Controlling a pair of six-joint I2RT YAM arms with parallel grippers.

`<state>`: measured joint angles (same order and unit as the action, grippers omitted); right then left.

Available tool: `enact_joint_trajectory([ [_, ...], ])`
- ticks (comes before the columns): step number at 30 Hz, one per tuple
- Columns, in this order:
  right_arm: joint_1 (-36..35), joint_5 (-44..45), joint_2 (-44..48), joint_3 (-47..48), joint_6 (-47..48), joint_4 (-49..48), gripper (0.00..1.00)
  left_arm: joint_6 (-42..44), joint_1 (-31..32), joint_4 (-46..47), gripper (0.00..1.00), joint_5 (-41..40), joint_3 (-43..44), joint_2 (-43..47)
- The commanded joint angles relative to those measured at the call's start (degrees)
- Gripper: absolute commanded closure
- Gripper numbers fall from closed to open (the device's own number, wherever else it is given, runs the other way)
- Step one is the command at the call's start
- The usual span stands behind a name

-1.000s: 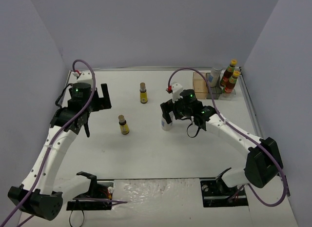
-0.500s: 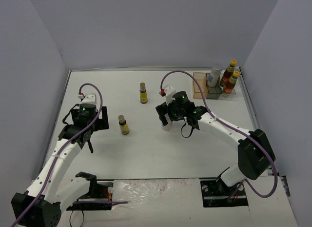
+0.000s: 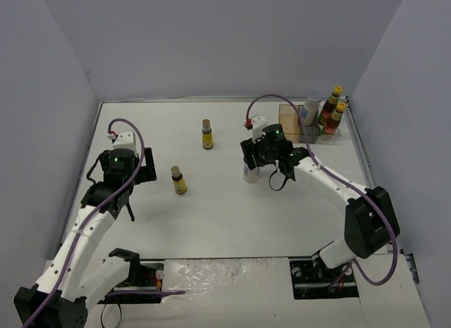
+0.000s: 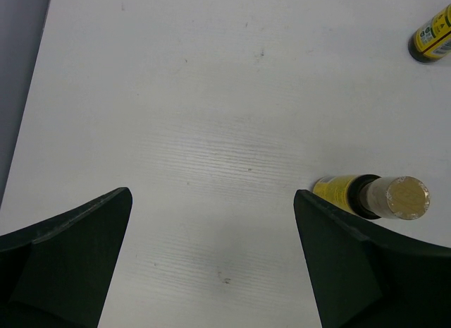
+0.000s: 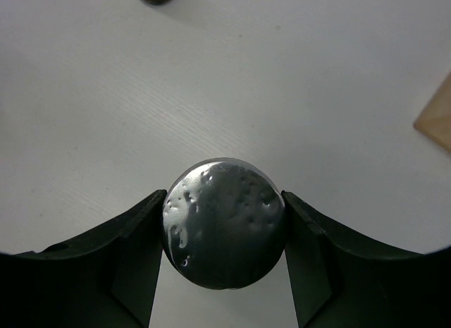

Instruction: Organize the condiment bottles

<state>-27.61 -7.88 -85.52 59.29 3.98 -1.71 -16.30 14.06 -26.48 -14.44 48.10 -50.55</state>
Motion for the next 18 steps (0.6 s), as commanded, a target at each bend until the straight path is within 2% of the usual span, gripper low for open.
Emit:
enact_joint_trajectory([
  [1,5.8,1.6,5.1,10.6,1.1,-4.0,1.00,1.1,-0.3,3.6,0.03,-0.8,0.9,1.5],
  [12,21.5,10.7,-3.1,22.8,1.1,-6.4,1.00,1.4,-0.5,3.7,0.03,-1.0,0.8,2.8],
  [18,25.3,11.7,-8.3,26.9,0.0,-9.0,1.00,1.8,-0.6,3.5,0.03,-1.8,0.8,2.6],
])
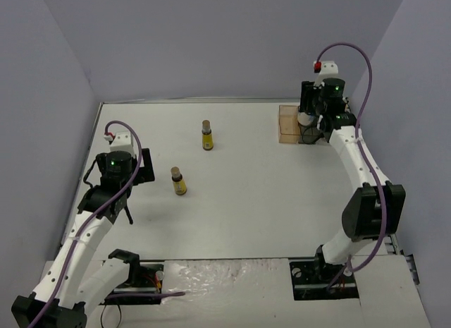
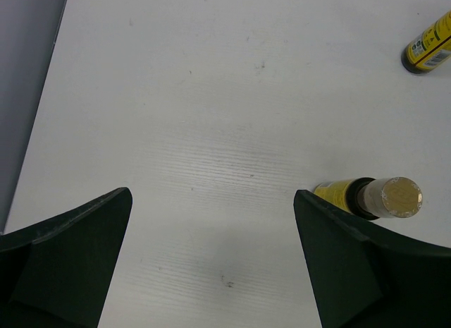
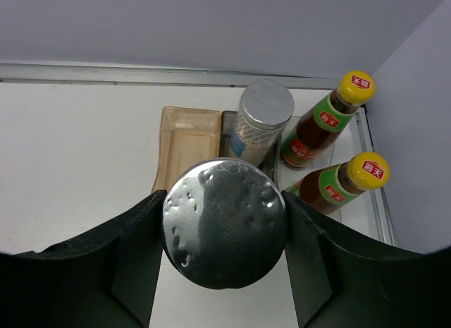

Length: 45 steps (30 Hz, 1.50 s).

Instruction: Organize the condiment bottles

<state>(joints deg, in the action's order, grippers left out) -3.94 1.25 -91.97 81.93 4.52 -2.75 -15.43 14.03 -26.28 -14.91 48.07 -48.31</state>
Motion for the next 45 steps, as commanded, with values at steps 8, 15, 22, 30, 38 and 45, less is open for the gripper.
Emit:
enact_joint_trajectory([
  [8,5.1,1.4,-8.1,5.8,-0.8,-10.1,1.00,1.2,-0.7,3.5,0.03,-1.3,0.7,0.1],
  [15,5.7,-0.5,-11.1,4.9,-0.2,-11.0,1.00,1.2,-0.9,3.8,0.03,-1.0,0.7,-0.5],
  [22,6.4,-0.5,-13.8,2.4,-1.1,-12.2,1.00,1.3,-1.2,3.9,0.03,-0.7,0.6,-0.9],
  [30,6.7,-0.5,-15.4,1.0,-2.3,-12.4,0.66,1.5,-1.2,4.0,0.03,-0.5,0.5,-1.2],
  [38,6.1,0.2,-11.2,0.9,-2.0,-10.2,0.24,1.5,-1.2,4.3,0.03,0.1,0.6,-1.4],
  [45,-0.4,-0.7,-1.6,0.5,-1.2,-4.6,0.13,1.4,-1.2,4.7,0.03,1.5,0.5,-1.5],
])
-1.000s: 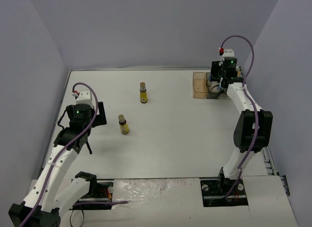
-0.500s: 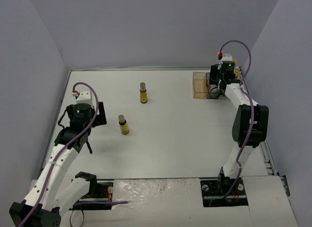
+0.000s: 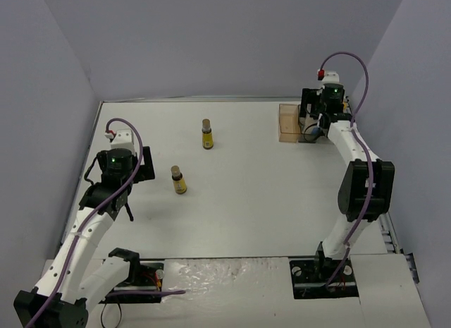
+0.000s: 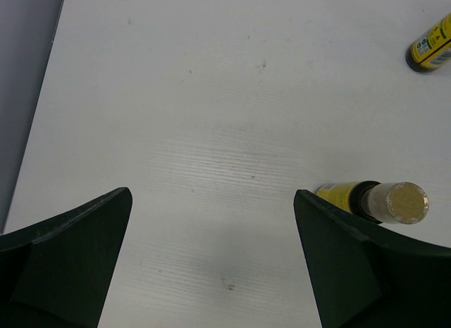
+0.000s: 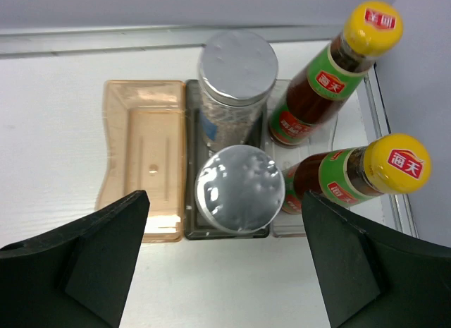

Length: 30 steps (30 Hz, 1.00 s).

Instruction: Organize the condiment bottles

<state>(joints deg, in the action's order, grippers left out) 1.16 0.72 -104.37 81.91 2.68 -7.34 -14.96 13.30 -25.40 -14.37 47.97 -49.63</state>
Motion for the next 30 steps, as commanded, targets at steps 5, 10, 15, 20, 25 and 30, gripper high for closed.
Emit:
enact_joint_trajectory([
  [5,-19.2,-5.7,18.0,-4.6,2.4,1.7,0.06,0.8,-0.5,3.8,0.03,1.4,0.6,0.2],
  [10,-32.8,-8.3,19.7,-8.4,3.4,1.7,0.03,0.7,-0.4,3.9,0.03,1.8,0.6,0.4],
  [15,-43.9,-12.3,16.6,-9.9,3.5,-1.5,0.02,0.6,-0.4,4.0,0.03,1.8,0.3,0.9],
  [20,-50.1,-15.9,13.0,-11.1,1.1,-9.6,0.01,0.4,-0.4,4.0,0.03,1.5,-0.1,1.8],
  [25,-53.4,-18.1,7.3,-9.1,0.4,-13.9,0.02,0.5,-0.3,4.0,0.03,2.3,-0.7,3.5],
  [30,-55.4,-19.1,1.9,-7.4,0.0,-19.2,0.02,0.8,-0.3,3.5,0.03,2.3,-1.7,7.1],
])
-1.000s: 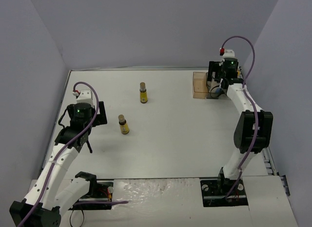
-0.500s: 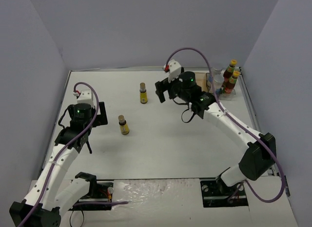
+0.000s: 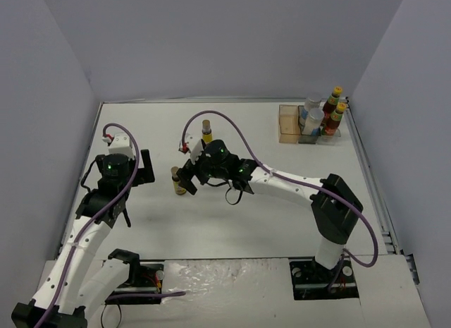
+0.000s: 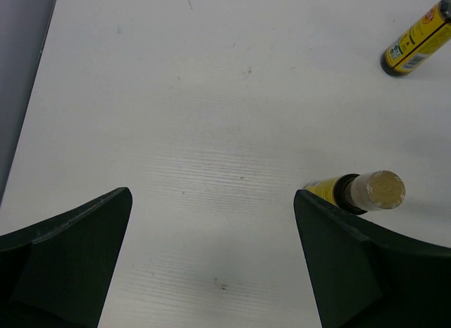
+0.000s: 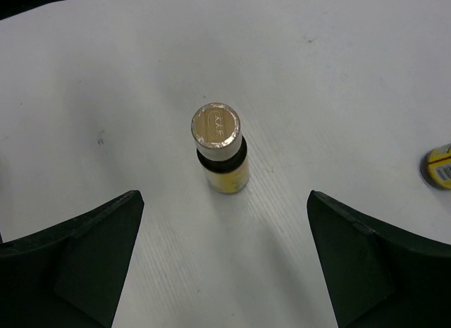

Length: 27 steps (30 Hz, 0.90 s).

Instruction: Organize the condiment bottles

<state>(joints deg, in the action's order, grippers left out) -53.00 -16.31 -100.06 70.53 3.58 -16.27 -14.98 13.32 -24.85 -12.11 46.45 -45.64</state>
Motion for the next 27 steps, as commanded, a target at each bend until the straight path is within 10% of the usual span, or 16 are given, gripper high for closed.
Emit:
enact_joint_trajectory([
  [1,-1.4,-2.0,-3.3,4.3,-0.8,-11.0,0.02,0.7,-0.3,2.8,0.03,0.0,-0.2,3.4],
  [17,-1.5,-0.7,-14.0,9.2,-0.7,-16.1,0.22,0.2,-0.2,2.5,0.03,0.7,-0.6,2.5],
  [27,-0.1,0.9,-12.3,6.1,-0.4,-15.6,0.76,0.4,0.0,3.6,0.03,1.5,-0.9,2.1],
])
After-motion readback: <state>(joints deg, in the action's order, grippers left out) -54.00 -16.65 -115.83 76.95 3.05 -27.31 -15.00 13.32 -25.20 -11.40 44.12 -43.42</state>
